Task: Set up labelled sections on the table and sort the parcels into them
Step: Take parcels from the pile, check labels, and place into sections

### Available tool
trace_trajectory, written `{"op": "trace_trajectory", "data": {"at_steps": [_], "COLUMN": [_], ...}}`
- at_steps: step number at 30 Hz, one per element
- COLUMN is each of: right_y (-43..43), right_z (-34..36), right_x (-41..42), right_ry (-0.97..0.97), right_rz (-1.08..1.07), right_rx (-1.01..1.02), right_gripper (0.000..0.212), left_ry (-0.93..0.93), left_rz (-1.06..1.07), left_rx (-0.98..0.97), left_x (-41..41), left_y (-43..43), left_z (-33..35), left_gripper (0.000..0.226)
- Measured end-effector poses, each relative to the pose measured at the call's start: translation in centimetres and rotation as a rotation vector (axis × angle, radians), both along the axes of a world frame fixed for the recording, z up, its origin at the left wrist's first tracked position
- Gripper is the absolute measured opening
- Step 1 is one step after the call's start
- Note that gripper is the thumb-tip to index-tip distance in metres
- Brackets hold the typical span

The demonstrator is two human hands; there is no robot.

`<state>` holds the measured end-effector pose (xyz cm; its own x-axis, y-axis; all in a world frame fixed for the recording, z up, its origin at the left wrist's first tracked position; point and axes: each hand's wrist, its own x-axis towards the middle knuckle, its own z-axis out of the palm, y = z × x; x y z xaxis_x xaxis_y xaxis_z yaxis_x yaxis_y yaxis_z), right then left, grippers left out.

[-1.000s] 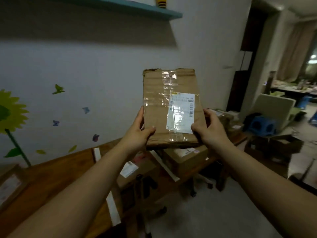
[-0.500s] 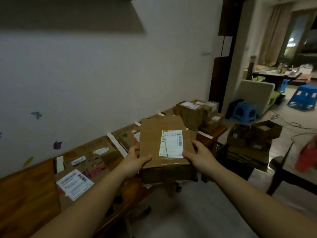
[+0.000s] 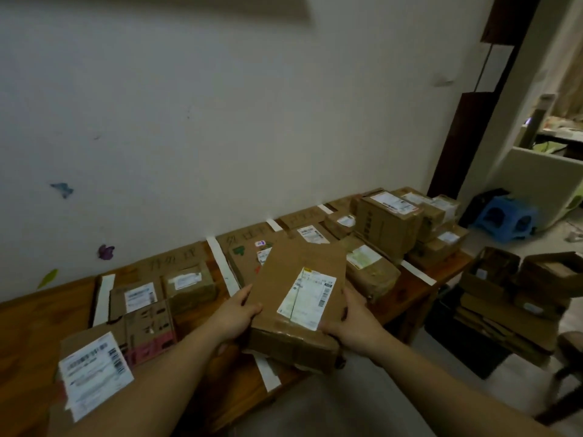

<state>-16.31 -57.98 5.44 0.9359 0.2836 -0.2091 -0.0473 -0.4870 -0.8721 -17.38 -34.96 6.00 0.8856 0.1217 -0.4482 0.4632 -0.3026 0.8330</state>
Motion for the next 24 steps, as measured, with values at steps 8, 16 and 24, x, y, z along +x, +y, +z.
{"op": "trace_trajectory", "data": {"at_steps": [8, 16, 24], "right_y": [-1.4, -1.4, -3.6], "right_z": [-3.0, -2.5, -2.4], "right_x": [7.5, 17.7, 18.2], "right_ry": [-0.119, -0.235, -0.211], "right_rz": [0.108, 0.348, 0.287], "right_rx": [-0.319, -0.531, -0.36], "right_gripper": [0.043, 0.095, 0.074], "left_ry": [0.04, 0.291, 0.059], "left_rz": [0.223, 0.529, 0.67], "left_rx": [0.094, -0.066, -0.07], "left_x": [1.0, -1.0, 1.7], "left_y": [-1.0, -4.3, -5.8], "left_z": [-2.4, -3.0, -2.0], "left_gripper": [0.052, 0.086, 0.036]}}
